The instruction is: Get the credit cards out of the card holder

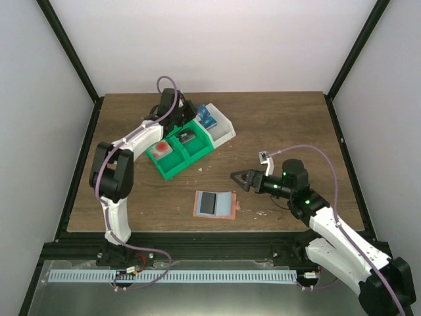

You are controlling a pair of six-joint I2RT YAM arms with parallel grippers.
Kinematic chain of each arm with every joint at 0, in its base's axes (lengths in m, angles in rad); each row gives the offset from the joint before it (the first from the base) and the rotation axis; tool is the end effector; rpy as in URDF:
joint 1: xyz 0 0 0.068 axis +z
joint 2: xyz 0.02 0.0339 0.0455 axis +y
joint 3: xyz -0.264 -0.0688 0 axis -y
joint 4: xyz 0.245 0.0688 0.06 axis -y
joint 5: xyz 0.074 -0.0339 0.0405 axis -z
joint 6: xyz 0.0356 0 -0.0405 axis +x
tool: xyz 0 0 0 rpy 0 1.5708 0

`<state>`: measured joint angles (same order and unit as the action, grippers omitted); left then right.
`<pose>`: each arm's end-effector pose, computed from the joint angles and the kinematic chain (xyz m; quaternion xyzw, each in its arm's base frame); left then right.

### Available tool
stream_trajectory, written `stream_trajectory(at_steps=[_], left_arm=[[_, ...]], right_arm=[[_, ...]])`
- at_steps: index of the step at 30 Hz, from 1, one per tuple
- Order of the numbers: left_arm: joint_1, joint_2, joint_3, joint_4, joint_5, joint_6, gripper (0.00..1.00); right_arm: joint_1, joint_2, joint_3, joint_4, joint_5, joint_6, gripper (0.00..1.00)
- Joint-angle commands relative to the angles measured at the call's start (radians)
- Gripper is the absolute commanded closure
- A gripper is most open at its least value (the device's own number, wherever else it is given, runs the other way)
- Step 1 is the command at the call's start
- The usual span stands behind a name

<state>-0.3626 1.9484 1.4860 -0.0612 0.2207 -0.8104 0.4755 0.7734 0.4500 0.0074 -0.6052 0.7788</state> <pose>0.4250 -0.1696 0.2489 -0.1374 0.8515 -0.3545 0.3611 0.1513 0.1007 0.2449 -0.0562 0.7903 0.5242 0.3122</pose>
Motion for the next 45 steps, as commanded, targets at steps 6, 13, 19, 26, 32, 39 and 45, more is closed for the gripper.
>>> stream_trajectory(at_steps=[6,13,19,26,32,39,45], left_arm=[[0.001,0.11,0.122,-0.126,-0.052,-0.071,1.0],[-0.002,0.176,0.167,-0.137,-0.046,-0.09,1.0],[-0.004,0.228,0.211,-0.133,-0.057,-0.104,1.0],[-0.004,0.255,0.211,-0.097,-0.047,-0.112,0.93],[-0.004,0.254,0.214,-0.06,-0.025,-0.097,0.79],[-0.004,0.219,0.216,-0.06,-0.048,-0.058,0.68],[-0.004,0.147,0.194,-0.058,-0.111,0.014,0.55]], right_arm=[[-0.003,0.07,0.06,0.007,-0.004,-0.023,0.0],[-0.004,0.079,0.066,-0.013,0.015,-0.039,0.0],[-0.003,0.088,0.07,-0.015,0.02,-0.044,0.0],[-0.003,0.108,0.12,-0.072,0.047,-0.084,0.0],[-0.003,0.114,0.132,-0.08,0.047,-0.086,0.0],[-0.003,0.112,0.137,-0.103,0.045,-0.084,0.0],[-0.003,0.113,0.136,-0.125,0.052,-0.088,0.0]])
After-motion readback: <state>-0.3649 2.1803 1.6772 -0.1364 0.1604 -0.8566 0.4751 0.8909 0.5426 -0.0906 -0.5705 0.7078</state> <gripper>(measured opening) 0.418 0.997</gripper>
